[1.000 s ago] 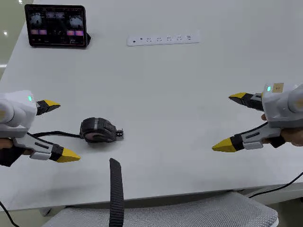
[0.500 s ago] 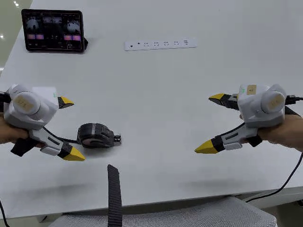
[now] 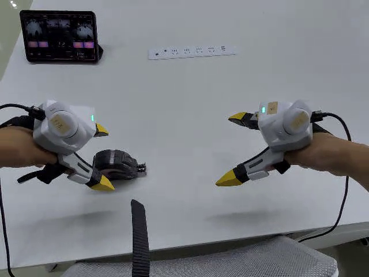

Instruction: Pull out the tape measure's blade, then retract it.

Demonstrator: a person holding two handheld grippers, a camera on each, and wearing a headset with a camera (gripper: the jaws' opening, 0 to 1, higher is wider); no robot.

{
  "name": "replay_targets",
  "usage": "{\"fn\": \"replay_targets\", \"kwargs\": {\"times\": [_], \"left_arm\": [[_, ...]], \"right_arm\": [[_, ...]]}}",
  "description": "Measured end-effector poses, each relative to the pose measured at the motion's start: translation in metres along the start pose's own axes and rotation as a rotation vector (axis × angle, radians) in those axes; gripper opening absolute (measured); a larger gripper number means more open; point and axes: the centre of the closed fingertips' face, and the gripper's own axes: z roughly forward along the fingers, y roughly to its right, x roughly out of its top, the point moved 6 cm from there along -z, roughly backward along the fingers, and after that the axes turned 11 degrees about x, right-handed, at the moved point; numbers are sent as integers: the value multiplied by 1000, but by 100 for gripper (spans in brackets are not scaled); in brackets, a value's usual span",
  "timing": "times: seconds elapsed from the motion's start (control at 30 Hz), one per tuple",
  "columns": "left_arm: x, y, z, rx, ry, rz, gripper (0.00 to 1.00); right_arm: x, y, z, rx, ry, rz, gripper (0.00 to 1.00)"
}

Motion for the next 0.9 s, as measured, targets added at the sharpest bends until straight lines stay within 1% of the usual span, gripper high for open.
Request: {"fn": "replay_targets", "kwargs": {"times": [0.07,0.1,0.17,0.23,0.27,0.3,0.33,0.37,0.4,0.47,0.5,0.53,0.57,0.6,0.63,0.67,0.7,0.73,0.77,0.8,0.83,0.87,0.9], "left_arm": [[1,0,3,3,-2,1,61],[2,1,4,2,-2,7,58],[3,2,6,1,-6,12,54],[5,4,9,-7,-4,17,53],[5,6,10,-18,-11,20,50],[5,7,11,-29,-20,18,44],[2,4,12,5,-48,56,35],[5,9,16,18,-61,97,30],[10,17,20,0,-38,71,30],[11,22,22,-5,-46,73,30],[10,20,22,-9,-50,61,30],[11,23,23,-7,-51,61,30],[10,20,21,-6,-51,65,30],[11,25,23,-4,-51,67,30],[10,21,21,-3,-47,72,30],[11,23,22,-3,-44,76,30],[9,19,21,-4,-47,69,30],[9,22,22,-1,-47,71,29],[8,20,21,4,-45,71,29],[9,22,22,9,-44,69,29],[8,20,20,11,-42,63,29],[8,21,20,15,-40,60,29],[7,18,19,17,-36,58,29]], "right_arm": [[3,0,6,12,-1,-4,99],[6,0,11,24,4,0,99],[11,0,16,35,17,1,99],[16,0,23,48,18,-4,99],[18,0,27,56,15,-10,99],[19,0,30,60,13,-13,99],[20,0,32,64,9,-17,99],[21,1,36,69,6,-22,99],[22,1,39,73,4,-24,99],[24,1,44,80,2,-29,99],[25,2,47,82,3,-32,99],[26,3,50,86,2,-33,99],[27,3,52,88,1,-33,99],[27,4,55,92,0,-34,99],[28,4,57,94,-1,-34,99],[28,5,59,96,-2,-35,99],[29,5,62,97,-3,-35,99],[30,5,64,99,-4,-35,99],[30,6,67,100,-4,-34,99],[31,6,69,102,-5,-33,99],[31,6,71,103,-5,-33,99],[31,6,73,102,-5,-31,99],[31,6,76,102,-7,-29,99]]}}
